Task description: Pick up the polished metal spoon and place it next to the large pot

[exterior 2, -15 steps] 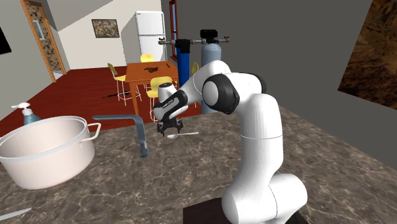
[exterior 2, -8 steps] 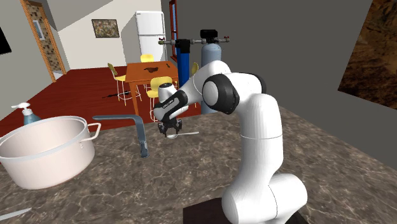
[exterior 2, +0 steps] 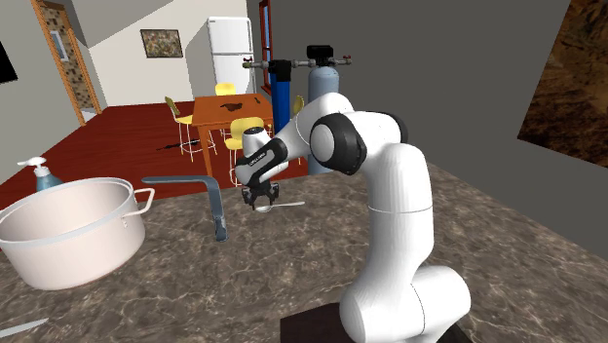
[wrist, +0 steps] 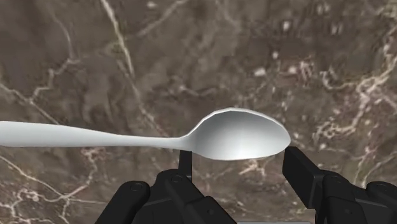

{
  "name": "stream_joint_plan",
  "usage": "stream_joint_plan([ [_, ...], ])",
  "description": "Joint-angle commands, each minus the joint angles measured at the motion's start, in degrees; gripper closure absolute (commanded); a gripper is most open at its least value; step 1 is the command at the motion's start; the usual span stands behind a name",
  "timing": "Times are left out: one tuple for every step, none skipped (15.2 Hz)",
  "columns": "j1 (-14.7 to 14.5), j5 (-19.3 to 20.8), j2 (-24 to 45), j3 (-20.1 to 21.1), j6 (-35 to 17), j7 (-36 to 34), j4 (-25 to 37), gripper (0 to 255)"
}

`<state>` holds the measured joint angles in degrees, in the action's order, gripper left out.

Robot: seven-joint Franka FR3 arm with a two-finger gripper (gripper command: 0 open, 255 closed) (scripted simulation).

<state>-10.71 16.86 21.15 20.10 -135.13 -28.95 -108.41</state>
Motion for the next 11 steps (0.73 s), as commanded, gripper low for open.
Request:
stream_joint_plan([
  [0.01,0.0,0.0,-0.01,-0.01,0.01,-0.01,255],
  [0.1,-0.29,-0.43,0.13,0.59,0.24,0.19,255],
  [0.19,-0.58,-0.84,0.26,1.2,0.47,0.43,255],
  [0.27,-0.86,-1.25,0.39,1.81,0.7,0.66,255],
  [0.35,-1.13,-1.65,0.51,2.42,0.92,0.92,255],
  [0.43,-1.41,-2.04,0.63,3.04,1.14,1.18,255],
  [0.5,-1.67,-2.42,0.74,3.66,1.35,1.46,255],
  [0.56,-1.93,-2.79,0.85,4.28,1.57,1.75,255],
  [0.63,-2.18,-3.15,0.95,4.91,1.77,2.06,255],
  [0.68,-2.43,-3.5,1.04,5.55,1.98,2.38,255],
  [0.74,-2.67,-3.85,1.14,6.19,2.18,2.71,255],
])
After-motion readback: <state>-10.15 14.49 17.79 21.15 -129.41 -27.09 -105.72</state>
